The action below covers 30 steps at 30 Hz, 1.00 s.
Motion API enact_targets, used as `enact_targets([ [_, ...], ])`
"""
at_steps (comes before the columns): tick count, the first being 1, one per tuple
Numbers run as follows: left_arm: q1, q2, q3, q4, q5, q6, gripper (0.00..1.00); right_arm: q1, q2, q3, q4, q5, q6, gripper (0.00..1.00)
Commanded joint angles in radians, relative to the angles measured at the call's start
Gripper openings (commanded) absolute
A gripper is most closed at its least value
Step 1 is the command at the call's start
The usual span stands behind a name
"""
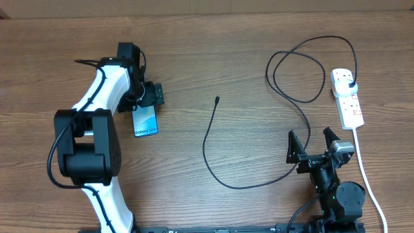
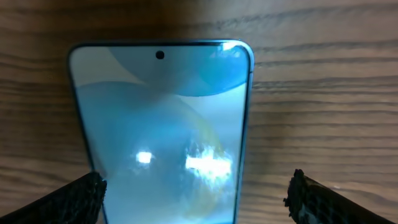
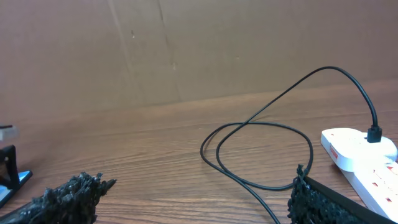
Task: Plug charger to phone and switch on socket
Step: 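Close the left gripper on the phone's bottom edge and lift it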
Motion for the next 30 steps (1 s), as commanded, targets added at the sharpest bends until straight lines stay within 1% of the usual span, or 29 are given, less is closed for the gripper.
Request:
enact_targets([
  [1, 0.004, 0.042, 0.021, 0.001, 0.009, 0.043, 0.97, 0.006, -0.012, -0.010, 0.006, 0.007, -0.001, 1.00],
  [7, 0.003, 0.066, 0.021, 0.010, 0.012, 0.046, 0.96, 0.006, -0.012, -0.010, 0.006, 0.006, -0.001, 1.00],
  [10, 0.004, 0.066, 0.021, 0.004, 0.011, 0.068, 0.95, 0.006, -0.012, -0.010, 0.006, 0.007, -0.001, 1.00],
  [23, 0.003, 0.066, 0.021, -0.066, -0.012, 0.090, 0.87, 0.006, -0.012, -0.010, 0.006, 0.006, -0.001, 1.00],
  [26, 0.001, 0.068, 0.021, -0.071, -0.012, 0.090, 0.83, 0.006, -0.012, -0.010, 0.006, 0.006, -0.001, 1.00],
  [30, -0.013, 0.083, 0.021, -0.079, -0.040, 0.089, 0.83, 0.006, -0.012, -0.010, 0.006, 0.007, -0.001, 1.00],
])
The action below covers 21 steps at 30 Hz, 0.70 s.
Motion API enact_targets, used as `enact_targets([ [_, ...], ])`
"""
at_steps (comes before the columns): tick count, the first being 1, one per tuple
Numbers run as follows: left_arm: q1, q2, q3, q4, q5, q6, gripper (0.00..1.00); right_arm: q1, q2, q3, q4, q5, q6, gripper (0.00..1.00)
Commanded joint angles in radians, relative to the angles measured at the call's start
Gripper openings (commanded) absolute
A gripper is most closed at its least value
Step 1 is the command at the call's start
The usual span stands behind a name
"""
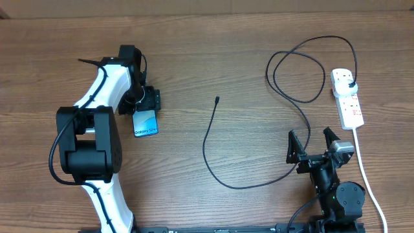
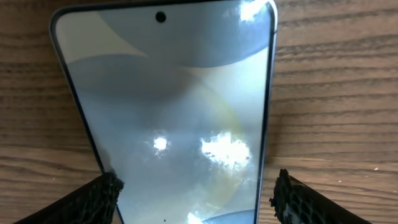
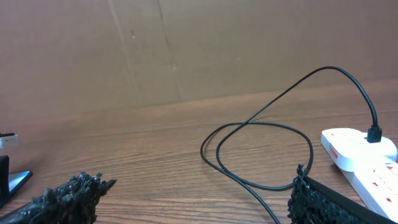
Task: Plug charger to phone and switch on socket
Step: 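Close the left gripper on the phone's bottom edge and lift it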
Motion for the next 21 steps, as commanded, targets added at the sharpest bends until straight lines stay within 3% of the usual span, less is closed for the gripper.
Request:
enact_targets([
  [1, -0.016, 0.060, 0.003, -0.006, -0.022, 0.015, 0.83, 0.006, -0.012, -0.010, 0.006, 0.007, -0.001, 1.00],
  [14, -0.040, 0.088, 0.004, -0.055, -0.145, -0.011, 0.85, 0.006, -0.012, -0.010, 0.006, 0.006, -0.001, 1.00],
  [21, -0.040, 0.088, 0.051, -0.092, -0.158, -0.038, 0.91, 0.006, -0.012, -0.010, 0.006, 0.007, -0.001, 1.00],
])
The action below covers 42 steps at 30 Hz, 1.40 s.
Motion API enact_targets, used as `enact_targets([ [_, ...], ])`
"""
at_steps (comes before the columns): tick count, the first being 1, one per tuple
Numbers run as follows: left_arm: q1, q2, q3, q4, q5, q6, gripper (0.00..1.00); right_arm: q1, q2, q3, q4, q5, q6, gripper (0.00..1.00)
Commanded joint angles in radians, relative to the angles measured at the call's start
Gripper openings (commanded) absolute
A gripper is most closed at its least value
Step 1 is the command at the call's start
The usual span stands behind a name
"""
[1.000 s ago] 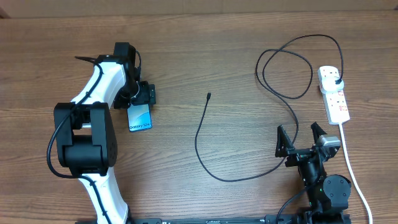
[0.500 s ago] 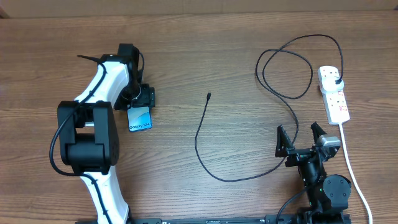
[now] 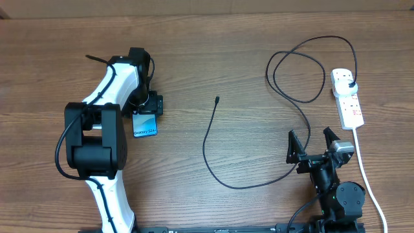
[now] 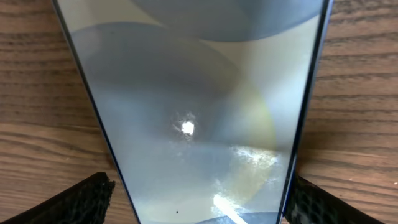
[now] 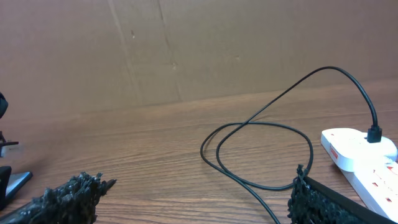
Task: Plug charger to phone and switch on socket
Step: 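Close the left gripper on the phone's bottom edge and lift it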
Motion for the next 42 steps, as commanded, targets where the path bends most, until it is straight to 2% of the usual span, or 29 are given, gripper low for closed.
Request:
enact_targets([
  [1, 0.001, 0.049, 0.023, -0.007, -0.022, -0.031, 0.92, 0.006, -0.012, -0.010, 0.006, 0.006, -0.001, 1.00],
  [5, 0.000, 0.050, 0.021, 0.032, 0.072, -0.029, 0.91, 0.006, -0.012, -0.010, 0.006, 0.006, -0.001, 1.00],
  [9, 0.000, 0.052, 0.021, 0.051, 0.127, -0.029, 0.86, 0.006, -0.012, -0.010, 0.006, 0.006, -0.001, 1.00],
  [20, 0.000, 0.054, 0.021, 0.039, 0.130, -0.021, 0.74, 0.006, -0.012, -0.010, 0.006, 0.006, -0.001, 1.00],
  [33, 0.000, 0.053, 0.027, 0.008, 0.134, 0.013, 0.70, 0.006, -0.012, -0.010, 0.006, 0.006, -0.001, 1.00],
  [42, 0.002, 0.053, 0.132, -0.087, 0.134, -0.144, 0.66, 0.006, -0.012, -0.010, 0.006, 0.006, -0.001, 1.00],
])
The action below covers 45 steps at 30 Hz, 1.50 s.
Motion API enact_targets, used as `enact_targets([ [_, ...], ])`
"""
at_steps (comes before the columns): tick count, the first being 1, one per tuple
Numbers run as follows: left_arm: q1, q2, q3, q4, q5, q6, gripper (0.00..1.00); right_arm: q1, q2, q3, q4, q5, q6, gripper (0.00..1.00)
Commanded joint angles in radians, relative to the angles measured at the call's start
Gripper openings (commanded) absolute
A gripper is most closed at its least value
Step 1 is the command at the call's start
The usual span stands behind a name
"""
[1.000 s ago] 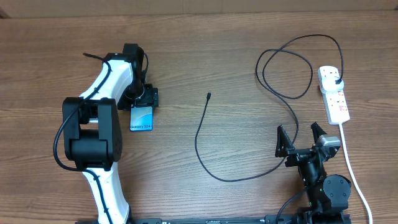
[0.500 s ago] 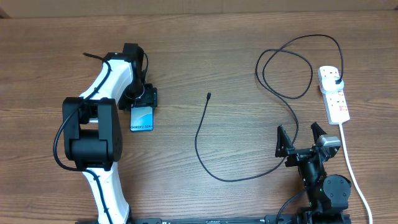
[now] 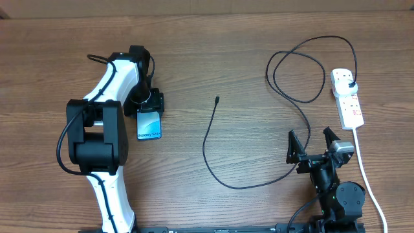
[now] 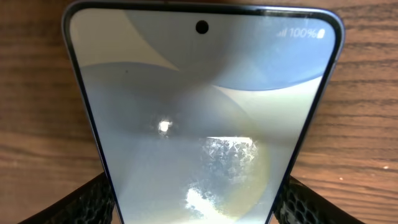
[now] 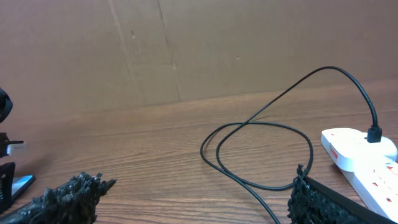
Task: Plug charger to phone and switch on socket
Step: 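Close the left gripper on the phone's bottom edge and lift it, then carry the phone with the left gripper toward the cable end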
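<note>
The phone (image 3: 149, 125) lies face up on the wooden table (image 3: 213, 52), screen lit, filling the left wrist view (image 4: 199, 124). My left gripper (image 3: 149, 110) (image 4: 194, 208) straddles its lower half, both fingers pressed against its side edges. The black charger cable (image 3: 206, 139) (image 5: 261, 149) snakes across the middle, its free connector tip (image 3: 217, 99) lying loose to the right of the phone. Its other end is plugged into the white power strip (image 3: 347, 98) (image 5: 364, 155) at the far right. My right gripper (image 3: 313, 144) (image 5: 196, 199) rests open near the front edge.
The strip's white lead (image 3: 365, 175) runs along the right side toward the front edge. A brown cardboard wall (image 5: 186, 50) backs the table. The cable makes a loop (image 3: 297, 71) left of the strip.
The phone has shifted slightly to the right and now lies straighter. My left gripper's fingers sit against its side edges, with more of the phone's top in the wrist view. The right arm is unchanged.
At first my left gripper hung open over the slightly tilted phone. Then it stood lower, with the phone large between the fingers. Then the phone filled the wrist view. Now the fingers touch its sides and it lies square. Cable, strip and right arm stayed put.
</note>
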Motion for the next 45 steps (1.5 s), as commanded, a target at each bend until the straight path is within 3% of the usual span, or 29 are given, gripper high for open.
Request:
enact_targets([
  [1, 0.001, 0.013, 0.084, -0.046, 0.023, -0.109, 0.66, 0.006, -0.012, -0.010, 0.006, 0.007, -0.001, 1.00],
  [9, 0.001, 0.013, 0.200, -0.130, 0.093, -0.163, 0.66, 0.006, -0.012, -0.010, 0.006, 0.006, -0.001, 1.00],
  [18, -0.001, 0.013, 0.208, -0.134, 0.159, -0.211, 0.65, 0.006, -0.012, -0.010, 0.006, 0.007, -0.001, 1.00],
  [30, -0.002, 0.013, 0.207, -0.139, 0.241, -0.446, 0.50, 0.006, -0.012, -0.010, 0.006, 0.007, -0.001, 1.00],
  [45, -0.087, 0.013, 0.207, -0.126, 0.233, -0.476, 0.52, 0.006, -0.012, -0.010, 0.006, 0.007, -0.001, 1.00],
])
